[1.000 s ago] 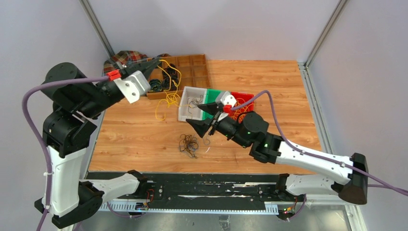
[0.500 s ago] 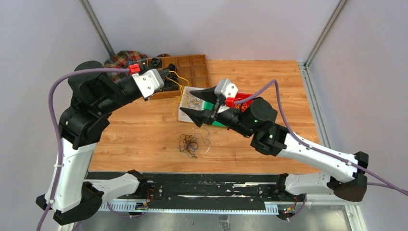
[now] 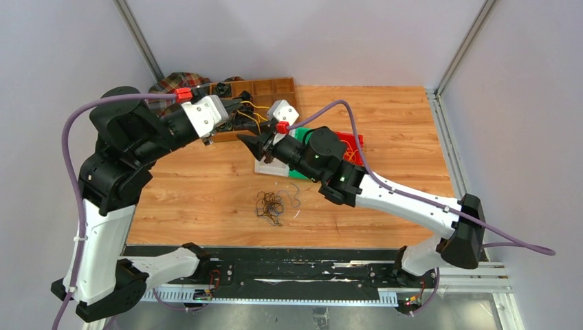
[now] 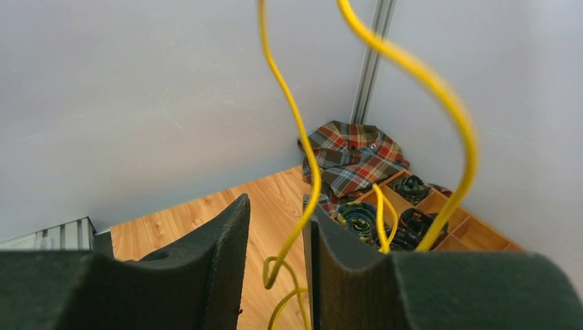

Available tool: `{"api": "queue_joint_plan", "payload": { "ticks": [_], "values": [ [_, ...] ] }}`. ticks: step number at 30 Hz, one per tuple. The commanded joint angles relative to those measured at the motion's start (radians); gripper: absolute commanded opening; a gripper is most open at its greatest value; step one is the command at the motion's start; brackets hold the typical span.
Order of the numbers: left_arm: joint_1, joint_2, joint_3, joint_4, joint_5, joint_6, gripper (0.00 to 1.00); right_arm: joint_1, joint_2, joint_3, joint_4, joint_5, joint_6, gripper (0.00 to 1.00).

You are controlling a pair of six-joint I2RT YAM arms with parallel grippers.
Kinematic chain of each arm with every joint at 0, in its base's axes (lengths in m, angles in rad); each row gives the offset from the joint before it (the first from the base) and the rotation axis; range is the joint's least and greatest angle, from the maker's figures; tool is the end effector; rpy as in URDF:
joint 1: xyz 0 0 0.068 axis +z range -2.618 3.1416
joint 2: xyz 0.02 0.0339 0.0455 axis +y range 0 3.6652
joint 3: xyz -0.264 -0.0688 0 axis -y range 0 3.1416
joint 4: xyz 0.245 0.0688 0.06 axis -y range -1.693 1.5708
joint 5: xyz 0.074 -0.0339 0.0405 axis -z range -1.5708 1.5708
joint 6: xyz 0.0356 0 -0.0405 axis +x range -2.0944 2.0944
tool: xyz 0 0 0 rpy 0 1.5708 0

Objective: Untangle the cables

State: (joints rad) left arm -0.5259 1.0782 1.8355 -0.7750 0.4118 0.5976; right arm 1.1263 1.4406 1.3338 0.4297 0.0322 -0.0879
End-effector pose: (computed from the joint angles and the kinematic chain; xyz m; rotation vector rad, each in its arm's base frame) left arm 0.1127 -0.0819 0.5561 1.1026 1.1505 -0.2709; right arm 0.1471 0.3061 0.4436 -0.7159 1.0815 0.8756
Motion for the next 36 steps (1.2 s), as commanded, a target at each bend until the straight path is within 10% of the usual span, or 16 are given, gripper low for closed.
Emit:
{"api": "queue_joint_plan", "payload": {
  "ticks": [1, 7, 24, 36],
  "values": [
    [-0.005, 0.004, 0.051, -0.004, 0.031, -0.041, 0.00, -0.034, 0.033, 0.034, 0.090, -0.030, 0.083, 0.26],
    [-0.005, 0.020, 0.090, -0.003, 0.010, -0.001, 0.00, -0.046, 0.033, -0.081, 0.128, -0.058, 0.143, 0.07],
    [-0.005, 0.128, 0.308, -0.003, -0.032, 0.064, 0.00, -0.069, 0.014, -0.504, 0.246, 0.002, 0.296, 0.01],
    [-0.005, 0.095, 0.259, -0.003, 0.007, 0.021, 0.00, -0.074, -0.039, -0.558, 0.273, -0.030, 0.314, 0.40]
  ]
}}
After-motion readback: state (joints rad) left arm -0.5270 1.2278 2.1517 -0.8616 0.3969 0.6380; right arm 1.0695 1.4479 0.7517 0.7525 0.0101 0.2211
